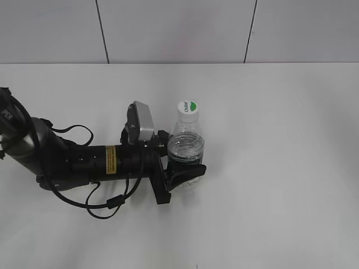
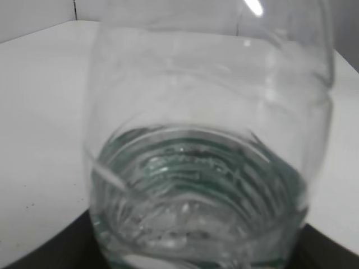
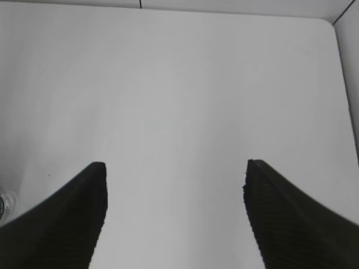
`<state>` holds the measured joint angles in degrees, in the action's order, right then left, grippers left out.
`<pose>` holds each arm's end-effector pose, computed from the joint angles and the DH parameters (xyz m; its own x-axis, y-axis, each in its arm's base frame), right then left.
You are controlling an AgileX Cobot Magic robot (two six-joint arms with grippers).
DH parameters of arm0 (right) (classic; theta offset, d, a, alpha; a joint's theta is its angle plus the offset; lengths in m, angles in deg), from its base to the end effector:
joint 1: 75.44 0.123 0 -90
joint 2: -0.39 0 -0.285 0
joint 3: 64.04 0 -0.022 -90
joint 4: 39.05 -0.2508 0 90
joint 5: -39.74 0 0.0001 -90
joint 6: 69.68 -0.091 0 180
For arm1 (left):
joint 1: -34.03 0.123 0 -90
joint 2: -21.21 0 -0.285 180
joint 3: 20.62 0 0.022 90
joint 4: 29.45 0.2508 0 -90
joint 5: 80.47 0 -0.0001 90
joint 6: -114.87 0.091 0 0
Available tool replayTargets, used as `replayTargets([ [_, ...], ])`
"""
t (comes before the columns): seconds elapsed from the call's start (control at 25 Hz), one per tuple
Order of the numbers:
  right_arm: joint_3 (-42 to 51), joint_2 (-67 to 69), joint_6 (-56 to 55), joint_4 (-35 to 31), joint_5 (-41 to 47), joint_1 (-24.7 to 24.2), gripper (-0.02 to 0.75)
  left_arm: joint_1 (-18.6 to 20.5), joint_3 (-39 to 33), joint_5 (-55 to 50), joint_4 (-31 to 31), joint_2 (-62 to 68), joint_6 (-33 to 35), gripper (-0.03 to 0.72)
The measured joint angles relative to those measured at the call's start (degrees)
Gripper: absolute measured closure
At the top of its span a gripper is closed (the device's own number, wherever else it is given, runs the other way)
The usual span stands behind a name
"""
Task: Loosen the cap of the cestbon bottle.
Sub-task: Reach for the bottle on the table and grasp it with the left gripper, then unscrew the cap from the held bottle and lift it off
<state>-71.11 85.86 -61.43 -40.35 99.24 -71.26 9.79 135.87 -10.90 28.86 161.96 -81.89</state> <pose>0.2788 0.0222 0.4115 -0.7221 -0.1852 -0.6666 -0.1829 0.9803 -0.0742 0.3000 -0.2146 0.0494 -0.0929 0.1876 -0.9778 0.9772 0.2056 -0.0534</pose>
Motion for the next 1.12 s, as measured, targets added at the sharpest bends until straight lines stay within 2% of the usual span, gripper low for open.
replayTargets([
  [0.2, -12.2, 13.8, 0.0, -1.9, 8.2, 0.0, 0.153, 0.0, 0.0, 0.0, 0.0, 0.0, 0.0, 0.274],
  [0.36, -18.2, 21.5, 0.0, -3.7, 9.4, 0.0, 0.153, 0.0, 0.0, 0.1, 0.0, 0.0, 0.0, 0.274],
  [0.72, -19.5, 28.4, 0.0, -8.1, 9.9, 0.8, 0.152, 0.0, 0.0, 0.1, 0.2, 0.0, 0.0, 0.274],
  [0.84, -19.6, 28.8, 0.0, -7.7, 10.0, 5.4, 0.152, 0.0, 0.0, 0.1, 0.4, 0.0, 0.0, 0.274],
  [1.12, -19.7, 30.6, -3.2, -4.9, 10.0, 23.0, 0.152, 0.0, 0.0, 0.1, 0.5, 0.0, 0.0, 0.274],
])
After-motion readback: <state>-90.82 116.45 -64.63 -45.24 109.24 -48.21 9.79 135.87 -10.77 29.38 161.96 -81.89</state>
